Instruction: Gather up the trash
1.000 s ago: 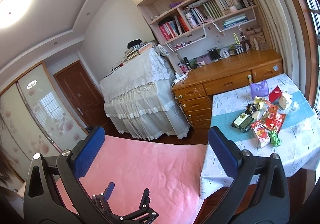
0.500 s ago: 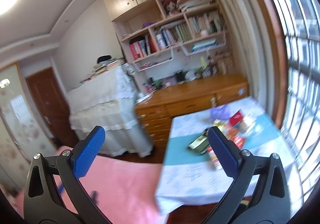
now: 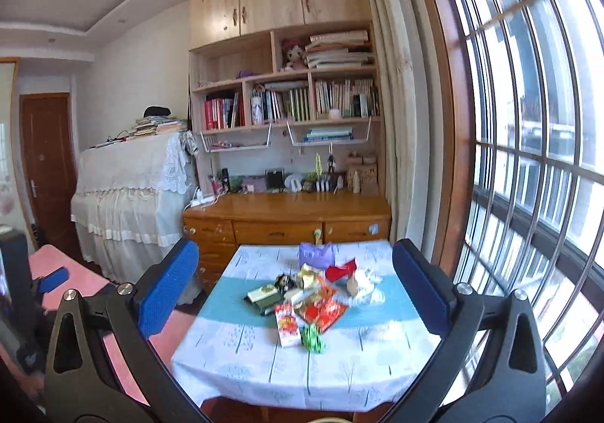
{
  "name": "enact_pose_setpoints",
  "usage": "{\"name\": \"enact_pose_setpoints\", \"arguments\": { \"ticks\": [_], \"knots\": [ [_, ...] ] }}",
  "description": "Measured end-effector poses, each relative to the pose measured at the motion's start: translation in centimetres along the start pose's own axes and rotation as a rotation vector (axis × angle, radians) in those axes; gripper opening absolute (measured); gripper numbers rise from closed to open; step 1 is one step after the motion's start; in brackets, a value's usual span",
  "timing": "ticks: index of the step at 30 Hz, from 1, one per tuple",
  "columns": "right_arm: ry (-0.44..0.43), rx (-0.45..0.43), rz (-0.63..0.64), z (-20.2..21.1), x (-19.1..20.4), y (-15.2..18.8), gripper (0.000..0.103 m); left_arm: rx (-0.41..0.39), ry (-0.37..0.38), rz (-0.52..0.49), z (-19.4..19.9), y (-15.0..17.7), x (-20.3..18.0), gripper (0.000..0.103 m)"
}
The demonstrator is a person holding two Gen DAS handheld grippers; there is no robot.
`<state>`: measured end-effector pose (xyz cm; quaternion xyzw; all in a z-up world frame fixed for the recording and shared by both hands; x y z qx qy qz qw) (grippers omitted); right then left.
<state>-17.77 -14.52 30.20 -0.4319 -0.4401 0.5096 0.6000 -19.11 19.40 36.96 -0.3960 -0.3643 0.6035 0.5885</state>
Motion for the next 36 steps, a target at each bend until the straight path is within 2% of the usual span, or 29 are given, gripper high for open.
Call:
{"name": "enact_pose_setpoints", "arguments": {
  "ticks": [4,5,8,10,13,15,21,23,26,31,36],
  "knots": [
    [-0.033,0.095,-0.072,-0.7,-5.9,3.0,0.102,0.012,0.036,0.023,0.5,0.4,-6.4,0.098],
    [-0.062,0.126,-0.117,-1.0,-8.5,4.4,0.102,0.022,0.041,0.022,0.6,0.7,-7.9,0.098],
    [-0.092,0.170,-0.166,-1.0,-10.4,6.1,0.102,0.056,0.079,-0.009,1.5,1.4,-11.8,0.098],
    [-0.111,0.204,-0.195,-0.9,-11.2,7.3,0.102,0.046,0.102,-0.033,2.5,2.1,-13.4,0.098],
    [-0.115,0.193,-0.201,-0.2,-11.2,8.1,0.102,0.033,0.115,-0.074,4.1,3.0,-14.2,0.098],
    [-0.113,0.198,-0.196,0.5,-9.5,8.3,0.102,0.056,0.147,-0.070,4.8,3.7,-14.5,0.098],
    [-0.130,0.252,-0.158,2.3,-3.4,9.7,0.102,0.076,0.142,-0.050,6.1,5.9,-10.1,0.098],
    [-0.132,0.284,-0.192,2.4,-2.3,10.0,0.102,0.073,0.137,-0.031,6.5,5.8,-8.2,0.098],
    [-0.121,0.274,-0.266,3.1,-2.2,10.2,0.102,0.057,0.125,-0.010,7.1,6.0,-5.0,0.098],
    [-0.140,0.290,-0.268,2.9,-0.9,10.8,0.102,0.065,0.099,0.009,7.4,6.1,-1.6,0.098],
    [-0.167,0.293,-0.254,2.3,0.6,9.9,0.102,0.062,0.061,0.035,7.8,5.9,1.1,0.098]
  ]
}}
Point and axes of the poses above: each gripper's, at about its wrist camera, not at the fingertips, and z roughly against the way its jaws point, x to its left, y to its underside, the point moved 9 cm from there along -z, roughly the way its jaws point, and after that the axes turned 3 degrees about y, right-handed, at the moved point
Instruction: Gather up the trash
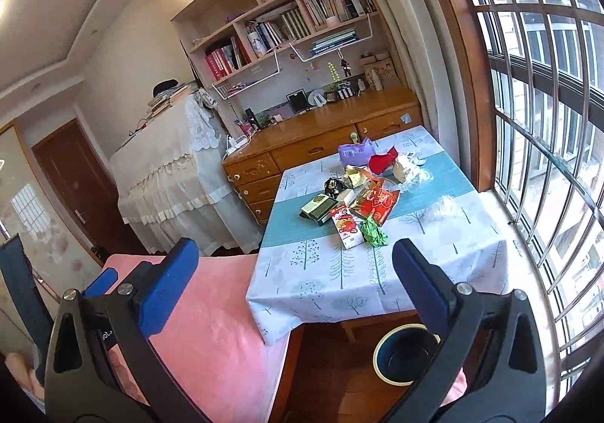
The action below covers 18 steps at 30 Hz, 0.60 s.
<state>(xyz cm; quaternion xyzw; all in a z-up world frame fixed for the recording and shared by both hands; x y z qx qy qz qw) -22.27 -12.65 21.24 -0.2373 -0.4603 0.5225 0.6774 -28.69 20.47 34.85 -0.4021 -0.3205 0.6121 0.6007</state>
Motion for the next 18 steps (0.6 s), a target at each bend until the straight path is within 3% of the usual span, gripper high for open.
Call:
{"name": "enact_pose_setpoints", "arguments": {
  "ticks": [9,13,14,18],
  "knots": [
    [0.012,0.056,0.054,-3.6,1.5,-0.4,0.102,0.072,-0.027,0.009,-3.4,-0.4,1.8,0.098],
    [0.116,0.073,0.038,-6.0,-1.0,-0.9,0.102,0.094,0.016,-0.008,-7.0,-1.3,0.4,0.098],
    [0.184,0.062,0.025,-7.2,-2.9,-1.1,0.102,0.104,0.031,-0.016,-8.0,-1.4,-0.1,0.098],
    [0.242,0.065,-0.004,-9.2,-5.3,-1.2,0.101,0.166,0.032,-0.035,-12.7,-1.5,-2.8,0.098]
  ]
}}
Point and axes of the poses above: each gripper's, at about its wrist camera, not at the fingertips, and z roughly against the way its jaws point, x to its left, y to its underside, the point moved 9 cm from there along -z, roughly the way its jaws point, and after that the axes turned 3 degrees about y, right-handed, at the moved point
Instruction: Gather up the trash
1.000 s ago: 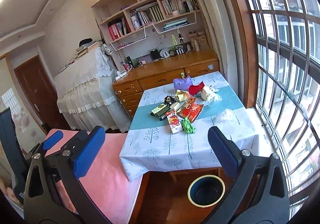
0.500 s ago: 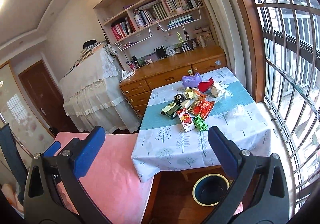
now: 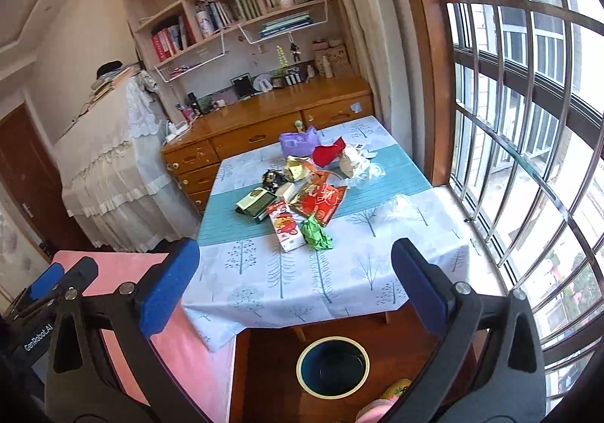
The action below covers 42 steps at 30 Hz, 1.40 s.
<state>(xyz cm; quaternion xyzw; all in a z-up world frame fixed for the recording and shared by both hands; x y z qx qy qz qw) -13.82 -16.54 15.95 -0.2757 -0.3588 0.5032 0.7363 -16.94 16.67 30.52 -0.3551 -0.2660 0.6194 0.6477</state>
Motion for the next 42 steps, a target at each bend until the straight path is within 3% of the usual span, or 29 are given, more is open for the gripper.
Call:
{"name": "enact_pose_setpoints", "arguments": {
  "ticks": [8,12,22,29,42],
  "knots": [
    [0.094,0.094,0.033,-6.6,-4.6,0.0,0.101,0.085,0.019,-0.016,-10.2,-1.1,-4.0,0.098],
    [0.112,0.152,0.037,-9.9,-6.0,-0.1,0.101,0.179,0.017,-0.005,-15.0,-0.8,-5.3,0.098],
    [0.104,0.239,0.073,-15.6,-6.3,1.5,0.101,0.262,-0.015,-0.044,-21.8,1.9,-7.5,0.098],
    [0.098,0.274,0.102,-17.6,-5.6,2.4,0.100,0.290,-0.054,-0.043,-23.4,3.9,-6.9,0.098],
    [0.110,0.319,0.125,-18.8,-5.8,3.9,0.097,0.358,-0.034,-0.046,-24.2,6.7,-7.6,0.098]
  ]
}}
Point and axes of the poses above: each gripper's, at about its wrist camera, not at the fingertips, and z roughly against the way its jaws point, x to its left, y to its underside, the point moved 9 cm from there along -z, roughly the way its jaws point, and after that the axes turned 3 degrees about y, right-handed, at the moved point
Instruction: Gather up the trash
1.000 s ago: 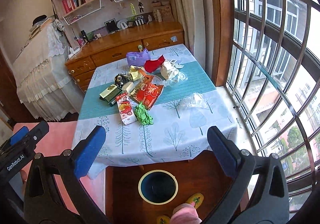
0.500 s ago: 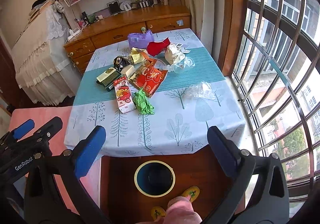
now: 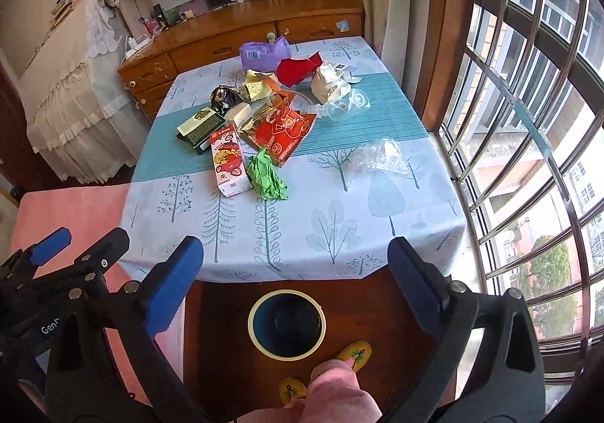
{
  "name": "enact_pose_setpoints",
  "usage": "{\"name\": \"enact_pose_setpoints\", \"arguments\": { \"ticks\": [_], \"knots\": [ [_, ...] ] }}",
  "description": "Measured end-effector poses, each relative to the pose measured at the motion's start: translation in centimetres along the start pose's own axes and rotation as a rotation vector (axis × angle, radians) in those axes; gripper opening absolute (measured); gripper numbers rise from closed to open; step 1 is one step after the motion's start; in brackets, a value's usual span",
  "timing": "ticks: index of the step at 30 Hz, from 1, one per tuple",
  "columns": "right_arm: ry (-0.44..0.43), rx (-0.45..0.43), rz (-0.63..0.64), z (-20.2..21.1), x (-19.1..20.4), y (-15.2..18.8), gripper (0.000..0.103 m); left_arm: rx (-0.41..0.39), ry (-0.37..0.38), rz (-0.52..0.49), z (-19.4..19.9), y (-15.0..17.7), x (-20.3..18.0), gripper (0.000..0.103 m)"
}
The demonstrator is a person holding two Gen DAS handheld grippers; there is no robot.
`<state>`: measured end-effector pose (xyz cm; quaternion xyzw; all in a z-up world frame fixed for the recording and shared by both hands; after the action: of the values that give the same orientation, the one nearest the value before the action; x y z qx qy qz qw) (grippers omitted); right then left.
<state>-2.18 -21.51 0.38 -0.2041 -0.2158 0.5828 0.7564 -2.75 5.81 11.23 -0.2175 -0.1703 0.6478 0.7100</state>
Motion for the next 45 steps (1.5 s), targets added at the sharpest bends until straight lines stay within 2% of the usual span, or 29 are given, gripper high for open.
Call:
{"name": "enact_pose_setpoints", "arguments": {
  "ticks": [45],
  "knots": [
    [0.000,0.014,-0.013,-0.5,-1.2,0.6,0.096,-0.002,0.000,-0.021,0.4,0.2,-0.8,0.098]
  ]
}}
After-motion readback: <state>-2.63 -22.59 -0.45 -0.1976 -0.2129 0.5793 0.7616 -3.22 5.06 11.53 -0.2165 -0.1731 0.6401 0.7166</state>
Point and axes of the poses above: each gripper's, at about its wrist camera, not at the fingertips, and z roughly against the way its jaws point, x to its left, y to its underside, the point moved 9 cm from there along -z, roughly the way its jaws point, and after that the axes turned 3 degrees about y, right-handed, at the moved point
